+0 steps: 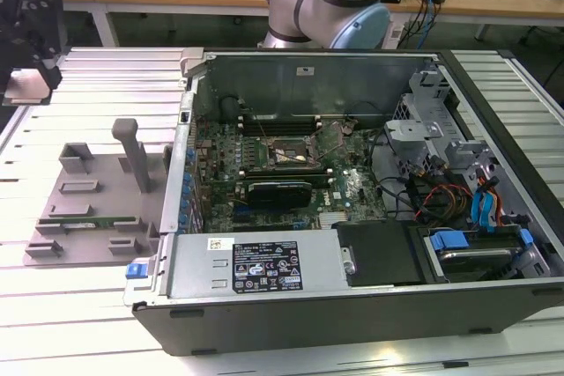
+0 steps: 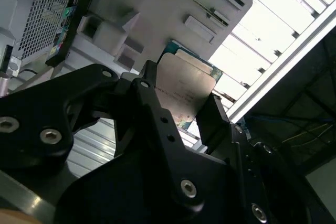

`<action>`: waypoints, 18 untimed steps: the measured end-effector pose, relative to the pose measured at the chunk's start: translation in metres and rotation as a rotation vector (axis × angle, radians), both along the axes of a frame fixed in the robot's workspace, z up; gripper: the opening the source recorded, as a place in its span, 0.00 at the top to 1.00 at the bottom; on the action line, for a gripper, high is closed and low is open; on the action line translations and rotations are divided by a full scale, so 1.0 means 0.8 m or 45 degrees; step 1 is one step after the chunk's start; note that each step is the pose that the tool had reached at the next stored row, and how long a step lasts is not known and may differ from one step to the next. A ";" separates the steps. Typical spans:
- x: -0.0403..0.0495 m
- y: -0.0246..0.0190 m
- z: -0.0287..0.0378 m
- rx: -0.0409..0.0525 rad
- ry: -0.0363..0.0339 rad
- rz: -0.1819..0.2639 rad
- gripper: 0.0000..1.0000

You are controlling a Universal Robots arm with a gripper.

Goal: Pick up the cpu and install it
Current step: 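Pick up the cpu and move it towards the insertion slot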

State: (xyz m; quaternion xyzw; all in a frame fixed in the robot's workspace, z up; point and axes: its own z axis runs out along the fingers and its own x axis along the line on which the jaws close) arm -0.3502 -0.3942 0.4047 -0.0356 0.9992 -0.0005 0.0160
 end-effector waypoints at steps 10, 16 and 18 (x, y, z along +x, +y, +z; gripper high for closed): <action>0.053 0.0001 -0.0001 0.000 0.0005 0.000 0.46; 0.082 0.0001 0.0000 0.000 0.0010 0.000 0.46; 0.091 0.0001 0.0000 0.000 0.0013 0.000 0.46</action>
